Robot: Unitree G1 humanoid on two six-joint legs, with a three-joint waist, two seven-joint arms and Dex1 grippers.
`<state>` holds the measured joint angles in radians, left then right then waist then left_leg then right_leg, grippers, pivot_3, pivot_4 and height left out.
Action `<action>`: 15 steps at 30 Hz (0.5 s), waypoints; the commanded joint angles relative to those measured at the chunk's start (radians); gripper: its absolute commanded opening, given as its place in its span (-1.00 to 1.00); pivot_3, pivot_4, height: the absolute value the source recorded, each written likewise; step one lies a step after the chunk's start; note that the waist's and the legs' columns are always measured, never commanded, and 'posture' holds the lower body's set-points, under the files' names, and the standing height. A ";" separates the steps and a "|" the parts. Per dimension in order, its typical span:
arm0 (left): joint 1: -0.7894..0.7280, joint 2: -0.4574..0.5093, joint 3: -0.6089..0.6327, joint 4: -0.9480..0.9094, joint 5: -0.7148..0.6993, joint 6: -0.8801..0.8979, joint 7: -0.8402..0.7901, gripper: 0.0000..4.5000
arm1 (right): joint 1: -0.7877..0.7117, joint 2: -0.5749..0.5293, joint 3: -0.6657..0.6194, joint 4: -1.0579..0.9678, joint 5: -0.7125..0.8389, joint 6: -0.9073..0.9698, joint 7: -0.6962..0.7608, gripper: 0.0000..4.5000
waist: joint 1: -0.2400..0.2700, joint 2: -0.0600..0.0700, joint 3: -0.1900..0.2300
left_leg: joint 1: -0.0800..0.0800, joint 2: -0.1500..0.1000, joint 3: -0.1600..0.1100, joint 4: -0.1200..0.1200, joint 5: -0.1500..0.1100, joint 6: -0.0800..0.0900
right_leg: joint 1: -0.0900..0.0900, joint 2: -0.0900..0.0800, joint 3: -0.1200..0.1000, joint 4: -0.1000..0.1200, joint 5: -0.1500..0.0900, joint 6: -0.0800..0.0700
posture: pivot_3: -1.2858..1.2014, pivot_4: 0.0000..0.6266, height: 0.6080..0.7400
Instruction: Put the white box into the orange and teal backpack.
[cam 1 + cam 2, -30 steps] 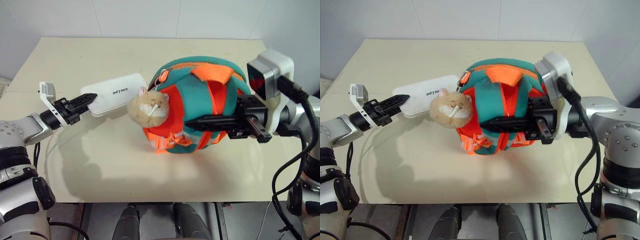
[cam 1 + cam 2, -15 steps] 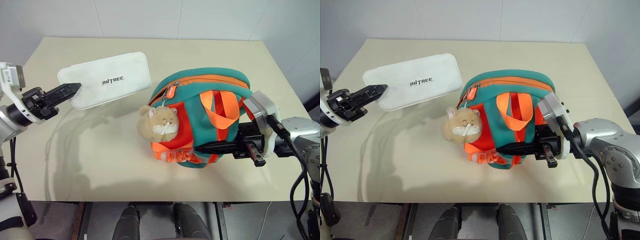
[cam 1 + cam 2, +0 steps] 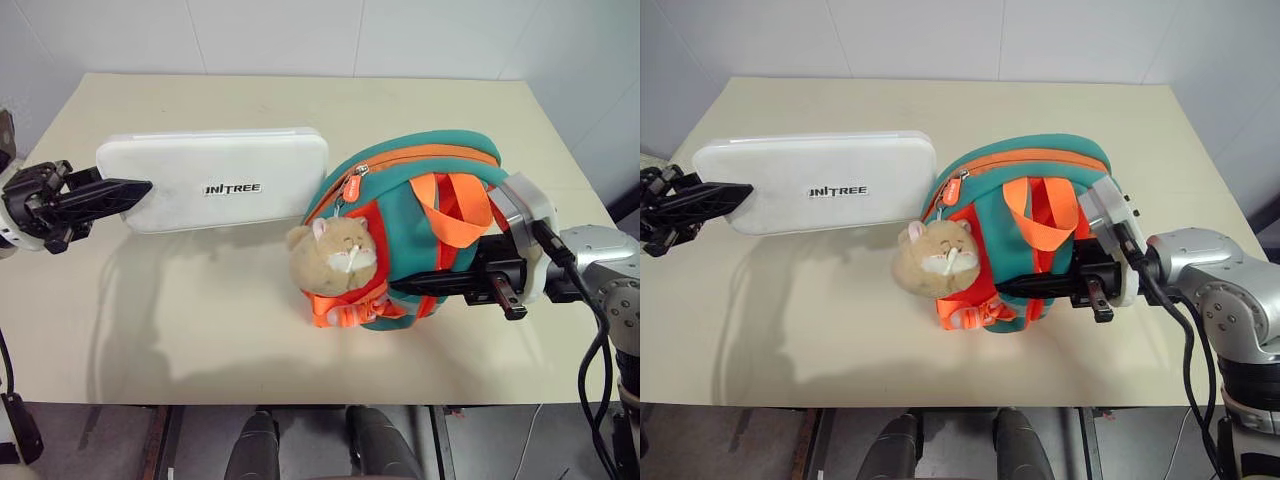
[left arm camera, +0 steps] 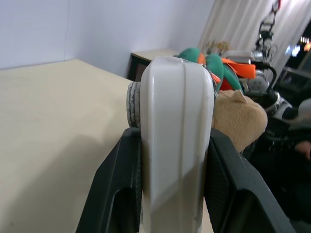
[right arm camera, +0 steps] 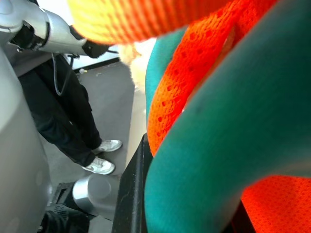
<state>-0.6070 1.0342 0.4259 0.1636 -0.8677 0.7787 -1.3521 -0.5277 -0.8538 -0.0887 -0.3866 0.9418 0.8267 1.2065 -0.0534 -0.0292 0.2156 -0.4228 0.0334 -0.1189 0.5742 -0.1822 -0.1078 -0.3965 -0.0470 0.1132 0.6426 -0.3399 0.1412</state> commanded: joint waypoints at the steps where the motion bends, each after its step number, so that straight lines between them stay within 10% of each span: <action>1: -0.055 0.054 0.029 0.003 0.003 -0.041 -0.035 -0.43 | -0.020 0.010 -0.005 -0.006 -0.003 -0.027 0.004 -0.99 | -0.001 0.000 0.000 | 0.000 0.000 0.000 0.000 0.000 0.000 | 0.000 0.000 0.000 0.000 0.000 0.000 | 0.03 -0.52 1.00; 15: -0.048 0.130 0.104 -0.097 -0.051 0.043 0.009 -0.43 | -0.028 0.134 -0.013 -0.047 0.048 -0.022 -0.107 -0.99 | -0.004 0.000 0.001 | 0.000 0.001 0.000 0.000 0.000 0.000 | 0.000 0.001 0.000 0.002 -0.001 0.000 | 0.03 -0.52 1.00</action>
<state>-0.6550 1.1404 0.4851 0.1023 -0.8791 0.8109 -1.3465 -0.5372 -0.7294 -0.0809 -0.3913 0.9501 0.8110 1.1224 -0.0570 -0.0296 0.2166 -0.4224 0.0345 -0.1189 0.5744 -0.1824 -0.1076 -0.3966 -0.0464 0.1131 0.6449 -0.3405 0.1416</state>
